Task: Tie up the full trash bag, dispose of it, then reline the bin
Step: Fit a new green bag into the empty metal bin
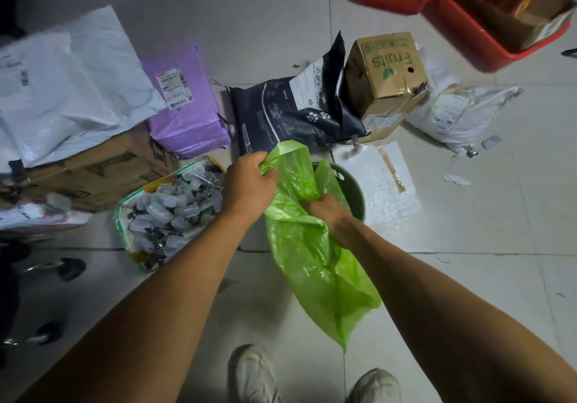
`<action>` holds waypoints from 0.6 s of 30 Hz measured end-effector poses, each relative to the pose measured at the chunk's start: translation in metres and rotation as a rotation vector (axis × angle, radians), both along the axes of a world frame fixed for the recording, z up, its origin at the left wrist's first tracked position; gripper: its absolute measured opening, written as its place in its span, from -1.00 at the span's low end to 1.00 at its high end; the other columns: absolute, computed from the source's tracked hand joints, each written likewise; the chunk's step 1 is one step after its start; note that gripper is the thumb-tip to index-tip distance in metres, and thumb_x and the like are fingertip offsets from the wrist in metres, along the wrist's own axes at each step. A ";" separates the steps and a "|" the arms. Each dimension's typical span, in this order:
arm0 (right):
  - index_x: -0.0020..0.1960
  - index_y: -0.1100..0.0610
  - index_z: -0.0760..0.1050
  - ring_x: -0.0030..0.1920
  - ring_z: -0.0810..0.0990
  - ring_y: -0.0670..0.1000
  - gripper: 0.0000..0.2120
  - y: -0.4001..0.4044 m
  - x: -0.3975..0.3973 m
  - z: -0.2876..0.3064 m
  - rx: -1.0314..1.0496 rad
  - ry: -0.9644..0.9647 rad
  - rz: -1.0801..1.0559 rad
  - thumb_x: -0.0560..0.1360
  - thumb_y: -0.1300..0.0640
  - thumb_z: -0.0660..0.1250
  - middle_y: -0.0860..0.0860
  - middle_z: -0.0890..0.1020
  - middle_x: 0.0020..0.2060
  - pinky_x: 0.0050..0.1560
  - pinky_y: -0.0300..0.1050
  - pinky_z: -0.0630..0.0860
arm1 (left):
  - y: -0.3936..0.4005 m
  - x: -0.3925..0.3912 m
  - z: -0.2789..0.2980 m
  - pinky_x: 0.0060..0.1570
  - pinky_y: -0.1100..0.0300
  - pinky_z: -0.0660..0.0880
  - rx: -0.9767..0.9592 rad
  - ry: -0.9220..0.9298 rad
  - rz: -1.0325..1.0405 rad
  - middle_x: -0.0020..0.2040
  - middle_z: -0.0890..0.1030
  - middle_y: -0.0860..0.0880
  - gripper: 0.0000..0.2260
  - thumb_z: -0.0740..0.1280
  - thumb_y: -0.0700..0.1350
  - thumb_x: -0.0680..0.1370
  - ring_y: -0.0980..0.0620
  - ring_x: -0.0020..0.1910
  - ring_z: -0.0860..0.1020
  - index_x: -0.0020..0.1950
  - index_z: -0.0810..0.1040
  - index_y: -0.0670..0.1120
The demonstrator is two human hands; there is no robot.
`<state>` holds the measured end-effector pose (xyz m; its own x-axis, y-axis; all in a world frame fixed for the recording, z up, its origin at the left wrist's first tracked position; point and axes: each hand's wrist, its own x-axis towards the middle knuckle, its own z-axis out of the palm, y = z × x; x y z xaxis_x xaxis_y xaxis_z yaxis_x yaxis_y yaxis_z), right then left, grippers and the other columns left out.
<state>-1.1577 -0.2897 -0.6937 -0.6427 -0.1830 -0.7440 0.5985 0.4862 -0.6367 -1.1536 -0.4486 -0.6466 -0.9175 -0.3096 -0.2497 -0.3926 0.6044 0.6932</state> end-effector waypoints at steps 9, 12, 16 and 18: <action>0.07 0.18 0.60 -0.02 0.66 0.15 -0.70 0.015 -0.032 -0.046 0.166 0.160 0.234 0.45 0.00 0.35 0.13 0.69 -0.01 0.10 0.08 0.60 | -0.012 -0.008 -0.048 -0.15 0.04 0.60 -0.010 -0.006 -0.033 -0.12 0.66 -0.04 -0.86 0.38 -0.13 0.50 -0.05 -0.21 0.62 0.05 0.57 -0.04; 0.12 0.17 0.58 0.03 0.64 0.17 -0.73 0.033 -0.044 -0.044 0.296 0.264 0.300 0.50 0.06 0.31 0.15 0.67 0.04 0.06 0.02 0.59 | -0.014 -0.009 -0.056 -0.12 -0.02 0.61 -0.014 -0.033 -0.044 -0.16 0.67 -0.02 -0.87 0.42 -0.11 0.46 -0.05 -0.19 0.63 -0.02 0.57 -0.02; 0.16 0.15 0.53 0.07 0.60 0.20 -0.71 0.052 -0.051 -0.050 0.409 0.382 0.388 0.51 0.04 0.31 0.18 0.65 0.06 0.03 -0.01 0.52 | -0.012 -0.012 -0.061 -0.07 -0.02 0.60 -0.008 -0.037 -0.031 -0.15 0.68 0.01 -0.81 0.45 -0.03 0.41 -0.06 -0.16 0.65 -0.01 0.58 -0.01; 0.13 0.15 0.53 0.06 0.60 0.22 -0.75 0.058 -0.055 -0.050 0.426 0.450 0.367 0.52 0.05 0.32 0.19 0.64 0.03 -0.01 0.00 0.50 | -0.006 -0.013 -0.059 0.02 0.12 0.55 0.001 -0.037 -0.041 -0.01 0.67 0.02 -0.68 0.49 -0.03 0.42 -0.04 -0.03 0.63 0.15 0.57 -0.01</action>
<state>-1.2124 -0.2316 -0.7437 -0.8563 -0.1989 -0.4767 0.0733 0.8667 -0.4933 -1.1666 -0.4546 -0.7058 -0.9194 -0.2716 -0.2844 -0.3932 0.6198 0.6792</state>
